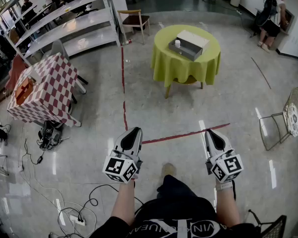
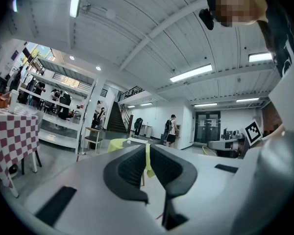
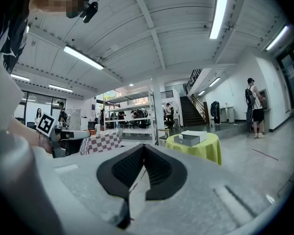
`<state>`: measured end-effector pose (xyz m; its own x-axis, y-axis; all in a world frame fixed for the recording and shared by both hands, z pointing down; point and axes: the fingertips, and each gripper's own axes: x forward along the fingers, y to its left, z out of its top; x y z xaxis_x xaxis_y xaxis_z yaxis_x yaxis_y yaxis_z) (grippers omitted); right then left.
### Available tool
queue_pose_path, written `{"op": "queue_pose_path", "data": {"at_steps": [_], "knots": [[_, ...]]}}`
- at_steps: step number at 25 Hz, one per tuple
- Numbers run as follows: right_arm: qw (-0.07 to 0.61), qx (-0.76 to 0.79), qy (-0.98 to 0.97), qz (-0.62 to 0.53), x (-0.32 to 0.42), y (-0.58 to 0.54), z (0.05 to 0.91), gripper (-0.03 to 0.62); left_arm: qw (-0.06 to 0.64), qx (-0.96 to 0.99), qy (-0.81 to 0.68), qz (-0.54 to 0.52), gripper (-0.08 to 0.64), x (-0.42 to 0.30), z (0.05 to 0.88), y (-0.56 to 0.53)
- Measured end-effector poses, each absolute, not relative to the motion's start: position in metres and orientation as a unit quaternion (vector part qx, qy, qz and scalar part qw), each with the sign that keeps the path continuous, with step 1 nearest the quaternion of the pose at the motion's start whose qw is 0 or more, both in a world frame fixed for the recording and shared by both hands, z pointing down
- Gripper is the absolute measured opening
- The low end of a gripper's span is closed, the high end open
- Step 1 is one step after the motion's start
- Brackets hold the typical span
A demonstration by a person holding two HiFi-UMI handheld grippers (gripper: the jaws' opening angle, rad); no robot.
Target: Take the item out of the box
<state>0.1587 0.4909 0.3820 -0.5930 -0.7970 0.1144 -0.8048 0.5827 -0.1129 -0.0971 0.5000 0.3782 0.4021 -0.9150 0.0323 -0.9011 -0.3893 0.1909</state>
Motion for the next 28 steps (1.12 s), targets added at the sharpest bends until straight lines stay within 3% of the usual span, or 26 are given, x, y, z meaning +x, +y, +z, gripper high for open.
{"op": "queue_pose_path", "data": {"at_steps": [12, 28], "knots": [[0.055, 0.446, -0.889, 0.087, 0.156, 0.4, 0.396, 0.006, 0.107, 0.839, -0.533, -0.025, 0.028, -0.088, 0.385, 0.41], [0.018, 0.455, -0.882, 0.117, 0.177, 0.348, 0.399, 0.006, 0.096, 0.837, -0.539, -0.019, 0.028, -0.09, 0.372, 0.356]]}}
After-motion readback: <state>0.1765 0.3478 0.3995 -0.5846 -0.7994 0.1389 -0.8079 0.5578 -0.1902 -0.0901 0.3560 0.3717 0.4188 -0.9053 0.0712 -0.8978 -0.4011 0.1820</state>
